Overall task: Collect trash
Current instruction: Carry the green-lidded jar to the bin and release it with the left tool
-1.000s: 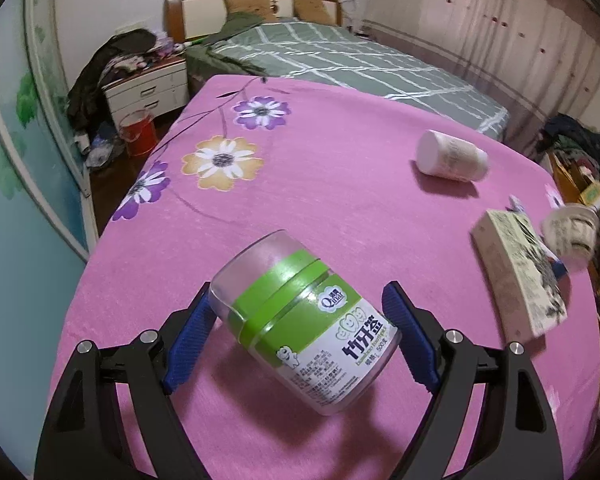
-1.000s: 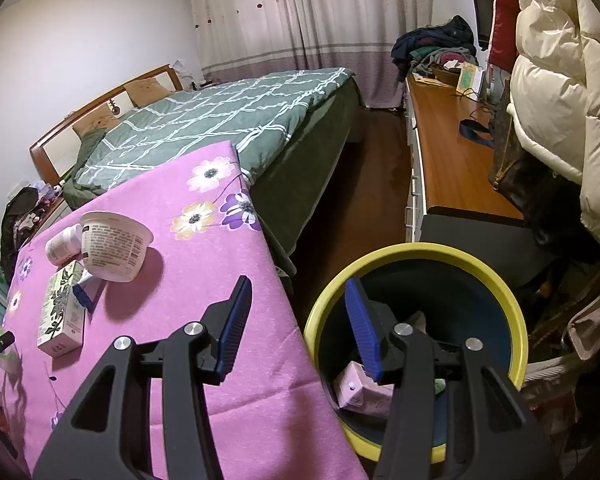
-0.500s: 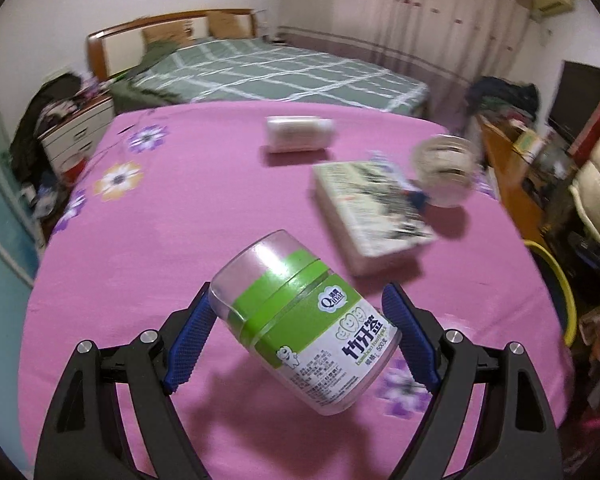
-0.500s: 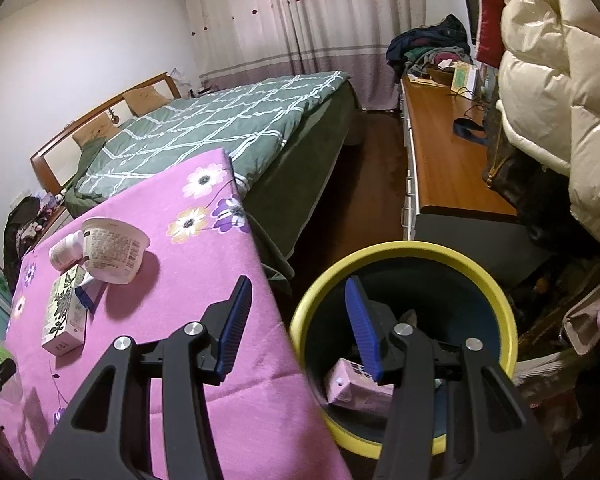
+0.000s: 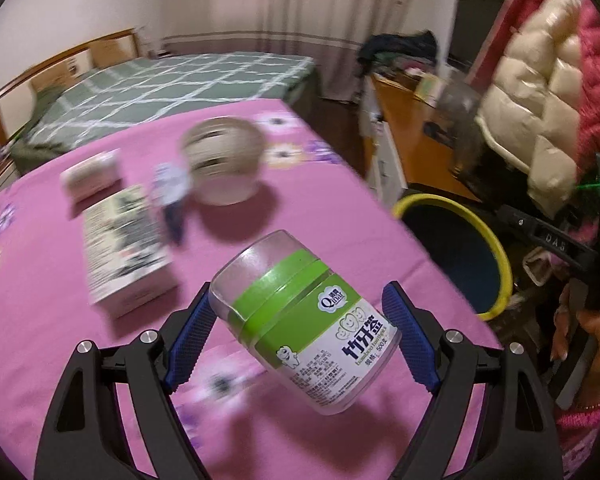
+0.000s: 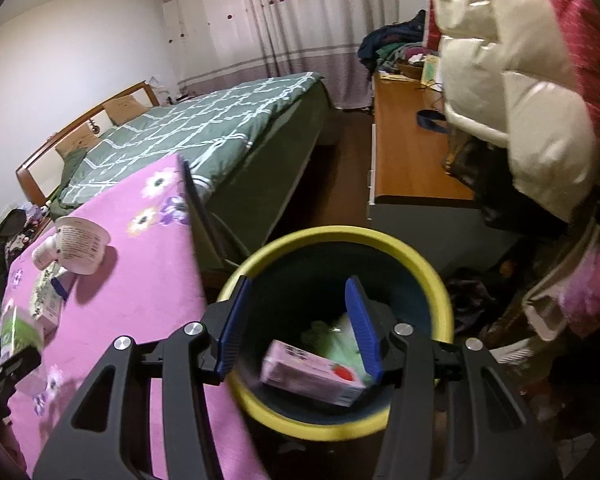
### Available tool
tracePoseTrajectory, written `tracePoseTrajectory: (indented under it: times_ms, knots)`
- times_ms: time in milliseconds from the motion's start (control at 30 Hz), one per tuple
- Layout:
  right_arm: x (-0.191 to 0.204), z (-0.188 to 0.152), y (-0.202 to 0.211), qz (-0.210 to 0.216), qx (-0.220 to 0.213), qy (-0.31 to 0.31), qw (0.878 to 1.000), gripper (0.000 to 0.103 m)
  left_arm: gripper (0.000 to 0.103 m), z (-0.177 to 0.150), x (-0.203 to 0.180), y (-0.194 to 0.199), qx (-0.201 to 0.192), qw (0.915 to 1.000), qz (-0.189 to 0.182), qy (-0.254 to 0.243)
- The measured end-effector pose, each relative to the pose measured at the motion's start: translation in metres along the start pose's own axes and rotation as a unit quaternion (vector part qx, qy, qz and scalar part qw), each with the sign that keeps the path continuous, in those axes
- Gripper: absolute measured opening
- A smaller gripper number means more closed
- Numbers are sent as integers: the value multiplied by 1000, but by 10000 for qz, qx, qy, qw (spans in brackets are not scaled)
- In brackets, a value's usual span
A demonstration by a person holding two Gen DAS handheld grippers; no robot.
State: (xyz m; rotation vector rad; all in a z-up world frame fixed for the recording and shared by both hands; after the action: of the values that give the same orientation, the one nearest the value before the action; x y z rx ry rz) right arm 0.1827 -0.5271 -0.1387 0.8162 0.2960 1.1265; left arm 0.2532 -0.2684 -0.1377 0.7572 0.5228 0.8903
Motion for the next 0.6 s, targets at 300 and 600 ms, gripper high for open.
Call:
tracePoseTrajectory:
  times_ms: [300,600]
  knots:
    - [-53,-13,24,-269,-87,-187,9994,47,82,26,-103,-55,290,9954,-529,-751]
    - [-92,-19,39,-520,-113,-433,9976,47,82,43,-182,-106,532,9870,-881,-1235]
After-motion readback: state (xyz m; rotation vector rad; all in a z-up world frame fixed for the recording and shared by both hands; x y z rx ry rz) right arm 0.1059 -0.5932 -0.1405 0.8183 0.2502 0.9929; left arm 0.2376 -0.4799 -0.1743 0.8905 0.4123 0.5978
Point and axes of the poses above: each gripper's, at about its wrist camera, not at the fingertips, and y roughly against the way its jaws point, x to its left, z to its top, the point moved 7 cm from there along -y, roughly the way its jaws point, and after that the axes turned 3 degrees about x, right-handed, at the moved point
